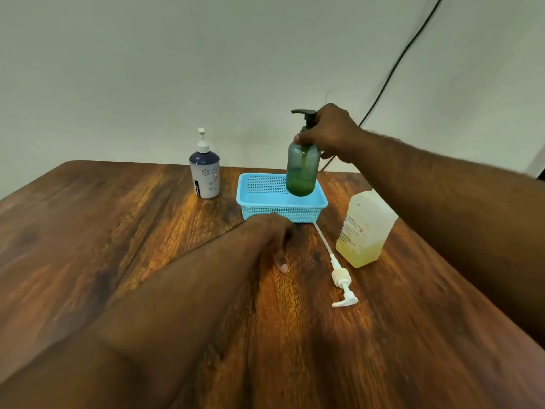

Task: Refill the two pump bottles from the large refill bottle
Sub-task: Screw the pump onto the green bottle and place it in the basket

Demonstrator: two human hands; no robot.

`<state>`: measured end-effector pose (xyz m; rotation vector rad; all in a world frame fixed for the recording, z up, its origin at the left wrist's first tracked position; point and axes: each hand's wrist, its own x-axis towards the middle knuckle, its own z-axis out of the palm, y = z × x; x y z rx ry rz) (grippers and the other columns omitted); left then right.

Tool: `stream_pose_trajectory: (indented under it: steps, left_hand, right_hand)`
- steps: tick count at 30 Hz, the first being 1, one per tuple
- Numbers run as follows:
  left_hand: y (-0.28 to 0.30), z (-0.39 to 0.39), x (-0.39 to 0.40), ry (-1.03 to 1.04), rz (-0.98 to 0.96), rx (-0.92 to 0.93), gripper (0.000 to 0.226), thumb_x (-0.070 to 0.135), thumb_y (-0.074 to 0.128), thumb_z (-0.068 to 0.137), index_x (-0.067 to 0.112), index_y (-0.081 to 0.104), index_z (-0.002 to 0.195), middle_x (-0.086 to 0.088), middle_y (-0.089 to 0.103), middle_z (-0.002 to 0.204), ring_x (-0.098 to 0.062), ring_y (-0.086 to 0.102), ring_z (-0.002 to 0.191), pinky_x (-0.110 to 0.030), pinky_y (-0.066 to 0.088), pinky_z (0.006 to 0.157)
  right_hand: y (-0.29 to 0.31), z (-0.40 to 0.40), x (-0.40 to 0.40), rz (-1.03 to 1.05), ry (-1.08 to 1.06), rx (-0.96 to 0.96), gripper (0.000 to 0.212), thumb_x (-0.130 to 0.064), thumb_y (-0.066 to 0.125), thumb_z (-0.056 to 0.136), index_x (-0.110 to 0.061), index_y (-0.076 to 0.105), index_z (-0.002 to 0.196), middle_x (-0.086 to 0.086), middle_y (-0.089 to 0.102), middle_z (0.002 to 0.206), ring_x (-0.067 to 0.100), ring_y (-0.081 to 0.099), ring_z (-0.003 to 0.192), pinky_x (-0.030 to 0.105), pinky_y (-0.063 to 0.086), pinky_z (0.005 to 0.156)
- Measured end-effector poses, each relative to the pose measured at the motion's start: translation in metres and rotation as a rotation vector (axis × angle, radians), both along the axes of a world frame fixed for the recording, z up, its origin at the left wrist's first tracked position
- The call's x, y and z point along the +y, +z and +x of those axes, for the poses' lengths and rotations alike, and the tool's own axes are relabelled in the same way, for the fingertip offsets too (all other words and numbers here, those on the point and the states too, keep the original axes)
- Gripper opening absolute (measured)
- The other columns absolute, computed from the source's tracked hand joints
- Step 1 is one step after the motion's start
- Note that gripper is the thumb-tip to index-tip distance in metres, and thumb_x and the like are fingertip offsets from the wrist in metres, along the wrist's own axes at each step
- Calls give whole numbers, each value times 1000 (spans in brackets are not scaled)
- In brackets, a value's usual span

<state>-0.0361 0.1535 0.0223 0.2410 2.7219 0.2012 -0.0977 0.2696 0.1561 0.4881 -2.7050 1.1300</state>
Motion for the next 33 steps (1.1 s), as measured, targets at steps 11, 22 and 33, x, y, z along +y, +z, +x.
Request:
stream_pose_trajectory:
  steps: [11,22,33]
  left_hand:
    - [-7,-6,-8,-9,-62,24,101,46,85,66,31,31,149,-9,34,147,-34,34,136,-50,35,108]
    - [-16,-11,-5,47,-103,26,101,49,87,59,30,38,145,-11,40,138,-38,38,129,-56,41,104]
    - [-17,23,-13,172,17,96,77,45,82,70,20,50,135,-7,55,130,-28,54,119,-44,49,98]
  right_hand:
    - [-70,-71,-16,-16,-212,-95,42,-21,83,67,-5,63,101,10,68,98,25,66,88,41,57,79]
    - [-84,-75,-12,-86,-301,-193,46,-20,86,66,-6,62,103,7,67,95,20,63,82,31,50,64]
    - [-50,-9,-30,68,3,318,69,-12,76,72,-27,46,133,10,49,127,28,50,115,40,45,96]
